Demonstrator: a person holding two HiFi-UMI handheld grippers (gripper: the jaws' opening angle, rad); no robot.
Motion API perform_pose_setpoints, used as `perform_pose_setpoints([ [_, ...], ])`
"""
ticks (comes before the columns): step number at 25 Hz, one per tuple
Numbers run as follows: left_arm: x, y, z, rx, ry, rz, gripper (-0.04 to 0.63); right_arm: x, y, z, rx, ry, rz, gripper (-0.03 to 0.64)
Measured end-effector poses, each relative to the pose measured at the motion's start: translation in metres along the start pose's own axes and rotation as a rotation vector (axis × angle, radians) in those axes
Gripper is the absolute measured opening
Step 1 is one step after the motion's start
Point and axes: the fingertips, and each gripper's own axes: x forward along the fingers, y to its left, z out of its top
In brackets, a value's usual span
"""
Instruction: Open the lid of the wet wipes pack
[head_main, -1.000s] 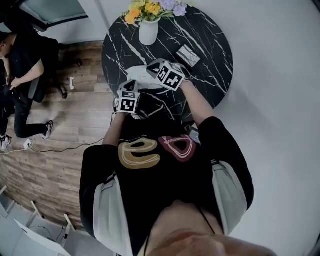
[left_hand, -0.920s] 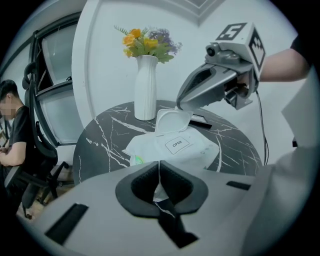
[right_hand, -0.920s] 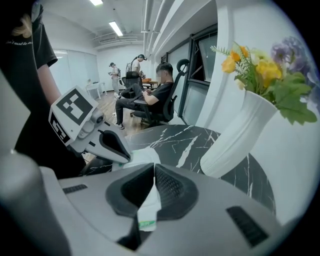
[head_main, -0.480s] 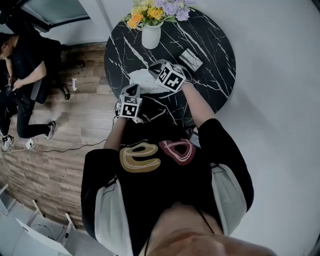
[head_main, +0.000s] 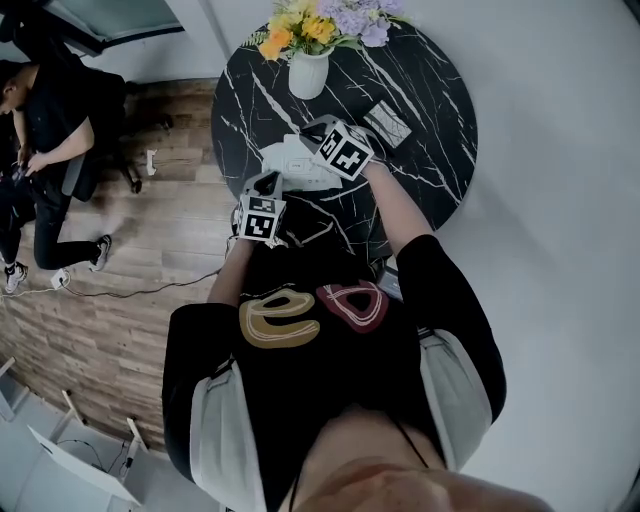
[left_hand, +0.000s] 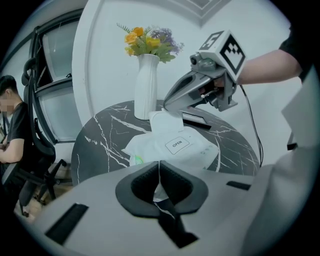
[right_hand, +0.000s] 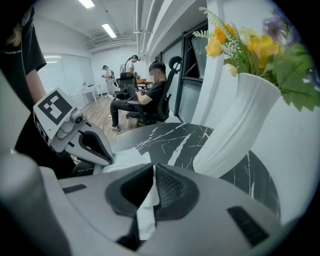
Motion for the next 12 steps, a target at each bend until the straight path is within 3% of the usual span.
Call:
perform_pose_setpoints([
  [12, -0.001, 0.001, 0.003, -0.014, -0.018, -0.010, 0.021, 0.019, -0.014, -0.008, 0.022, 0.011, 0.004, 0.031],
])
